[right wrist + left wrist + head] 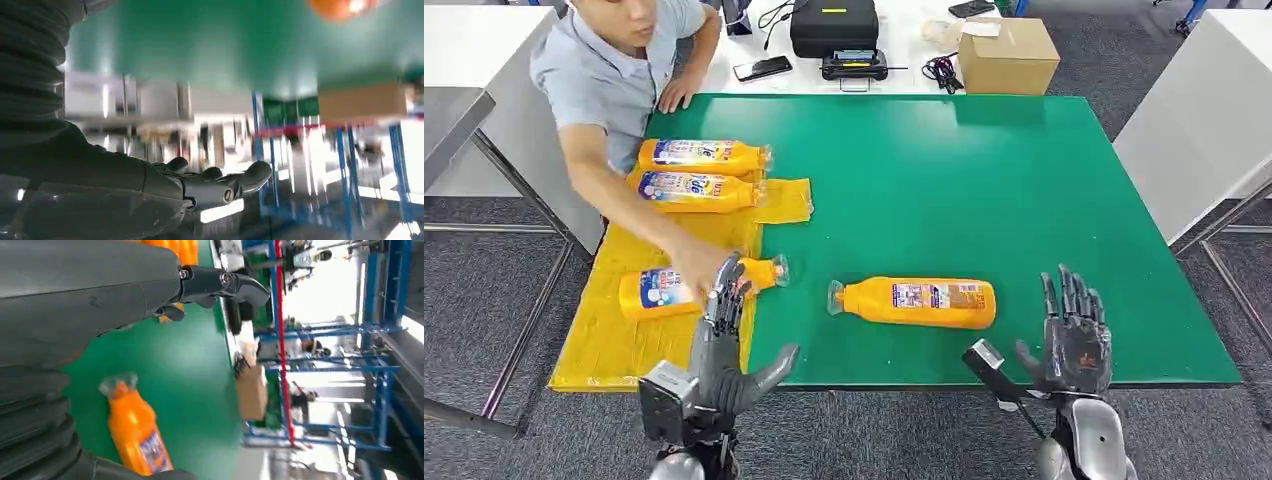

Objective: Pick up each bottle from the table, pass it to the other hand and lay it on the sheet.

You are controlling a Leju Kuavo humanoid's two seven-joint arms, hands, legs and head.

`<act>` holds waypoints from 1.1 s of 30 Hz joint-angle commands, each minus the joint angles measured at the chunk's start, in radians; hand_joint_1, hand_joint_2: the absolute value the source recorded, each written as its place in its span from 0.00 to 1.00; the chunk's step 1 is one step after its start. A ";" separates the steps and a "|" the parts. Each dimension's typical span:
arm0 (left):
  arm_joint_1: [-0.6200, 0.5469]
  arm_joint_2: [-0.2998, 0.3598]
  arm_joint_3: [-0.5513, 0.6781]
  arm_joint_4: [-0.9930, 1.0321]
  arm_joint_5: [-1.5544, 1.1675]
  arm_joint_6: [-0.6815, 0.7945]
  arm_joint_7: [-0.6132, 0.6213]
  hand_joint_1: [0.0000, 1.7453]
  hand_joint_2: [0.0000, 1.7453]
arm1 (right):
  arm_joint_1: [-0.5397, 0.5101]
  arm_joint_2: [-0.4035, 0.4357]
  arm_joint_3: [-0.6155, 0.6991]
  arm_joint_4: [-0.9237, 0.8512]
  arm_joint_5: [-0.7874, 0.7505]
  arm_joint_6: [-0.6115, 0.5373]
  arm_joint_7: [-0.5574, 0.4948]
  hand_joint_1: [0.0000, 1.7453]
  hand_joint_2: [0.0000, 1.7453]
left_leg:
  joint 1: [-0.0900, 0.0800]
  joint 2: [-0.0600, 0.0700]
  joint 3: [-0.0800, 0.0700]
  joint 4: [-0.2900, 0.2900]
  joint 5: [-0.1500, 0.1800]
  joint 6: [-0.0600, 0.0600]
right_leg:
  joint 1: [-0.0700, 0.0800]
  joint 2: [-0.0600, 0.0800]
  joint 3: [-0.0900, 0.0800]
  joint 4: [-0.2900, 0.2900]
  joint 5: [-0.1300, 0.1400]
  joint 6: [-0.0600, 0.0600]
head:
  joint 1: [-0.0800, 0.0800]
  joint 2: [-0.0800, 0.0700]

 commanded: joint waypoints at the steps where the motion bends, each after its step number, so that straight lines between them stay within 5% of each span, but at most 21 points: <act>1: -0.055 0.021 -0.051 0.071 -0.040 0.007 0.011 0.00 1.00 | -0.154 0.006 0.079 0.268 -0.066 0.059 -0.036 0.00 1.00 | 0.002 0.005 0.005 -0.001 -0.001 -0.002 | 0.002 0.004 0.004 -0.002 0.000 -0.002 | 0.000 0.000; 25: -0.104 -0.015 -0.046 0.074 -0.076 -0.008 0.031 0.00 1.00 | -0.220 0.052 0.189 0.298 0.026 0.020 0.002 0.00 1.00 | 0.001 0.004 0.004 0.000 -0.001 -0.002 | 0.002 0.003 0.003 0.000 0.000 -0.002 | 0.000 0.000; 33: -0.124 -0.019 -0.051 0.095 -0.082 -0.049 0.037 0.00 1.00 | -0.307 0.052 0.206 0.402 -0.001 0.102 0.030 0.00 1.00 | 0.001 0.002 0.003 -0.001 0.000 -0.001 | 0.001 0.002 0.002 -0.001 0.000 -0.001 | 0.000 0.000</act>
